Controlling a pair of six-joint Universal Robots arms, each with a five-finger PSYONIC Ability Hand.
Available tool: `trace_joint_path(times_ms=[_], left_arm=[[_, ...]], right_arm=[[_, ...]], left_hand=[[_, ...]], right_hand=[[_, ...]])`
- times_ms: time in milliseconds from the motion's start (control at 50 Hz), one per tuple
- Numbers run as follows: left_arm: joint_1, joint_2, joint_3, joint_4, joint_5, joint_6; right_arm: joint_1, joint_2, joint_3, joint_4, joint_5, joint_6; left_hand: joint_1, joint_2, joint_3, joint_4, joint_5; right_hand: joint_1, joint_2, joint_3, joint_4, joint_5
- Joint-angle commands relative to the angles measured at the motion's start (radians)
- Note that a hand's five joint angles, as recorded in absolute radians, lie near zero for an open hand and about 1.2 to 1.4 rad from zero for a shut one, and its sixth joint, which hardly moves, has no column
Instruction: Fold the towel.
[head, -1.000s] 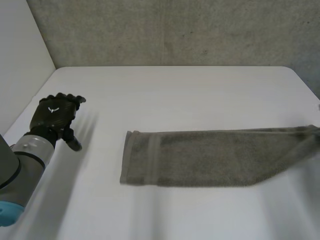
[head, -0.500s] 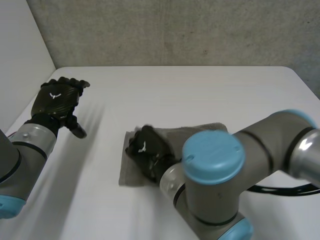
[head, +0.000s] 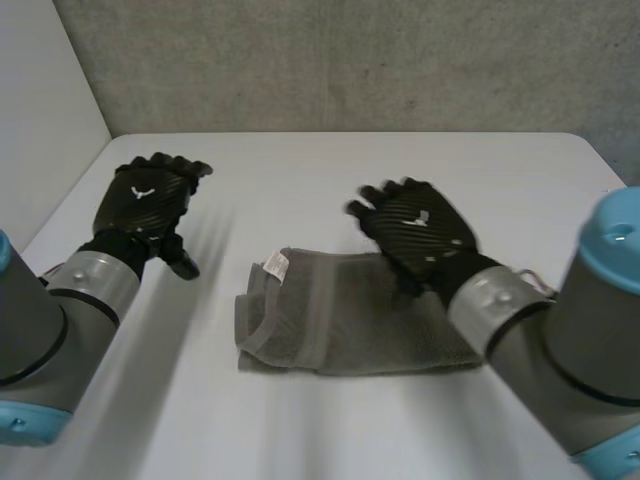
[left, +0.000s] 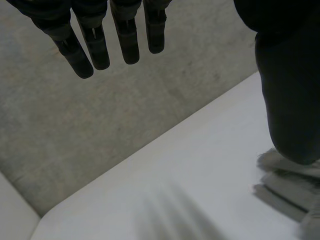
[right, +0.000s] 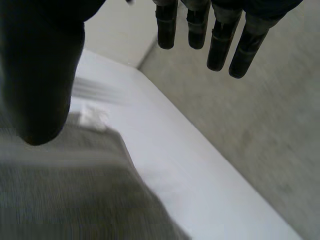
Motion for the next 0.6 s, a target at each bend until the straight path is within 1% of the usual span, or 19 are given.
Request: trace_joint_path(times_ms=[20,40,60,80,120,140,220,320,340,360,380,400,440,460,500,520,540,560,600], left_arm=[[-0.068,-0.007,0.000,0.000,-0.032,0.001],[-0.081,-0.017,0.000,0.001,-0.042,0.001],[-0.081,-0.018,0.000,0.002,-0.042,0.001],[-0.088,-0.025,0.000,0.002,-0.048,0.001],[-0.091,-0.033,0.000,0.002,-0.048,0.002],[-0.093,-0.037,0.000,0.002,-0.049,0.002],[-0.095,-0.048,0.000,0.002,-0.049,0.002],[-0.095,-0.056,0.000,0.002,-0.049,0.002],[-0.095,-0.056,0.000,0.002,-0.049,0.002],[-0.095,-0.057,0.000,0.002,-0.049,0.002],[-0.095,-0.057,0.000,0.002,-0.049,0.002],[-0.095,-0.057,0.000,0.002,-0.049,0.002],[-0.095,-0.057,0.000,0.002,-0.049,0.001],[-0.095,-0.059,0.000,0.002,-0.049,0.001],[-0.095,-0.059,0.000,0.002,-0.049,0.001],[-0.095,-0.059,0.000,0.002,-0.049,0.001],[-0.095,-0.059,0.000,0.002,-0.049,0.001],[-0.095,-0.059,0.000,0.002,-0.049,0.001],[-0.093,-0.057,0.000,0.002,-0.049,0.001]], right_arm=[[-0.187,-0.045,0.211,0.012,-0.011,-0.093],[-0.187,-0.045,0.211,0.012,-0.011,-0.093],[-0.210,-0.042,0.246,0.006,-0.011,-0.128],[-0.210,-0.042,0.247,0.006,-0.011,-0.128],[-0.241,-0.039,0.303,-0.011,-0.023,-0.171],[-0.241,-0.039,0.303,-0.011,-0.023,-0.171],[-0.284,-0.019,0.336,-0.043,-0.078,-0.178],[-0.301,0.029,0.333,-0.067,-0.089,-0.185],[-0.301,0.041,0.331,-0.078,-0.088,-0.185],[-0.301,0.041,0.331,-0.078,-0.088,-0.185],[-0.299,0.050,0.330,-0.090,-0.082,-0.188],[-0.299,0.050,0.330,-0.090,-0.082,-0.188],[-0.301,0.060,0.328,-0.107,-0.073,-0.190],[-0.301,0.060,0.328,-0.107,-0.073,-0.190],[-0.299,0.073,0.323,-0.106,-0.060,-0.193],[-0.299,0.073,0.323,-0.106,-0.060,-0.193],[-0.299,0.081,0.320,-0.106,-0.053,-0.193],[-0.299,0.084,0.317,-0.110,-0.042,-0.191],[-0.299,0.069,0.316,-0.115,-0.025,-0.193]], left_hand=[[-0.077,-0.068,-0.058,-0.072,-0.217],[-0.080,-0.071,-0.061,-0.075,-0.220],[-0.080,-0.071,-0.061,-0.075,-0.220],[-0.080,-0.071,-0.061,-0.075,-0.220],[-0.077,-0.068,-0.058,-0.072,-0.217],[-0.077,-0.068,-0.058,-0.072,-0.217],[-0.077,-0.068,-0.058,-0.072,-0.217],[-0.077,-0.068,-0.058,-0.072,-0.217],[-0.077,-0.068,-0.058,-0.072,-0.217],[-0.077,-0.068,-0.058,-0.072,-0.217],[-0.077,-0.068,-0.058,-0.072,-0.217],[-0.080,-0.071,-0.061,-0.075,-0.220],[-0.080,-0.071,-0.061,-0.075,-0.220],[-0.080,-0.071,-0.061,-0.075,-0.220],[-0.080,-0.071,-0.061,-0.075,-0.220],[-0.080,-0.071,-0.061,-0.075,-0.220],[-0.080,-0.071,-0.061,-0.075,-0.220],[-0.080,-0.071,-0.061,-0.075,-0.220],[-0.080,-0.071,-0.061,-0.075,-0.220]], right_hand=[[-0.011,-0.021,-0.024,-0.036,-0.015],[-0.010,-0.020,-0.023,-0.035,-0.014],[0.063,0.053,0.050,0.038,0.059],[0.064,0.054,0.050,0.038,0.059],[0.140,0.130,0.126,0.114,0.136],[0.140,0.130,0.127,0.115,0.136],[0.236,0.227,0.223,0.211,0.232],[0.286,0.277,0.273,0.261,0.282],[0.400,0.390,0.387,0.375,0.396],[0.401,0.391,0.388,0.376,0.397],[0.523,0.514,0.510,0.498,0.519],[0.524,0.515,0.511,0.499,0.520],[0.706,0.696,0.692,0.680,0.701],[0.707,0.697,0.693,0.681,0.702],[0.870,0.860,0.857,0.845,0.866],[0.871,0.861,0.858,0.846,0.867],[1.115,1.105,1.102,1.090,1.111],[1.166,1.156,1.153,1.141,1.162],[1.166,1.157,1.153,1.141,1.162]])
